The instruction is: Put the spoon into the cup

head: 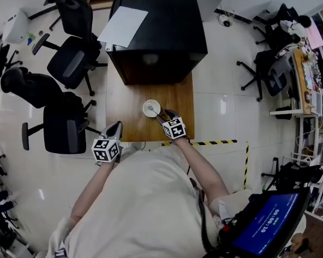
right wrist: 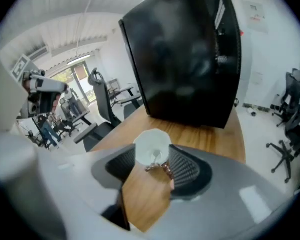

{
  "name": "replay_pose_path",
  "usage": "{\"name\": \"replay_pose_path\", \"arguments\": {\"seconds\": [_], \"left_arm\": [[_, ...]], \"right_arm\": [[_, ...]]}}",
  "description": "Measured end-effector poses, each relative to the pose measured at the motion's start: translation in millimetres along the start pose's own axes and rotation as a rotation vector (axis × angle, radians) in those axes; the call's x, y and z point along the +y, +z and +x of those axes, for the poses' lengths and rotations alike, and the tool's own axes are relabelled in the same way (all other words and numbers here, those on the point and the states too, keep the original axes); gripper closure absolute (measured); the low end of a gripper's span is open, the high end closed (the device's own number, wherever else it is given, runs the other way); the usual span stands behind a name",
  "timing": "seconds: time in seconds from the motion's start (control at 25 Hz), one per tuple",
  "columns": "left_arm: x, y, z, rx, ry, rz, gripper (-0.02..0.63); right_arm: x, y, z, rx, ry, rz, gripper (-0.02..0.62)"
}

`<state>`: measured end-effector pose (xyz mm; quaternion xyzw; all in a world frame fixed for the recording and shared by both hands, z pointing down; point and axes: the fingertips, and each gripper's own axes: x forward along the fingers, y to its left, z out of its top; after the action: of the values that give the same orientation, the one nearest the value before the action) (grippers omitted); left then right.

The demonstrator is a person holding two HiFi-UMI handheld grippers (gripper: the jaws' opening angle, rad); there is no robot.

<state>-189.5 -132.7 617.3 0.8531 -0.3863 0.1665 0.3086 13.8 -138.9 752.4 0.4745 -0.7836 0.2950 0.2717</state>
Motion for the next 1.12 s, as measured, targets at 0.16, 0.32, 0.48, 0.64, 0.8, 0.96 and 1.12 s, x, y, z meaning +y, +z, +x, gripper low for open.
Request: {"name": "replay_pose_path", "arguments": {"seconds": [0.16,0.32,0.48,0.64,0.8,0.96,1.12], "left_arm": [[20.0,10.6,-5.1,-0.007,-0.022,0.042,0.629],[38.9,18.7,-11.9,-0.006,-0.06,0.043,0.629],[38.8,8.9,-10.2,0.024,-0.114,0.034,0.629],[14.3,-10.6,-1.0,0.079,-0.188,0.059,0.629],[-1.3,-7.8,-2.4,0.066,-0.197,0.081,0.629],[-15.6,-13.1,3.9,0.049,-0.169,0.08,0.629],[-43.9,-25.2,12.9,0.056,-0.145,0.087,0.629]], "right_arm": [[12.3,16.7,-21.8,-0.148,-0.027,0.081,0.396],[38.6,48.4,-34.4,-0.266,-0.048,0.145,0.396],[65.1,77.4,-49.0,-0.375,-0.016,0.204,0.396],[73.1,77.8,-83.1,-0.435,-0.025,0.266,0.396],[67.7,75.7,-111.2,-0.489,-0.013,0.313,0.397],[46.3,68.9,-144.4,-0.56,-0.001,0.355,0.417],[32.5,65.4,-185.1,-0.602,0.003,0.289,0.422]]}}
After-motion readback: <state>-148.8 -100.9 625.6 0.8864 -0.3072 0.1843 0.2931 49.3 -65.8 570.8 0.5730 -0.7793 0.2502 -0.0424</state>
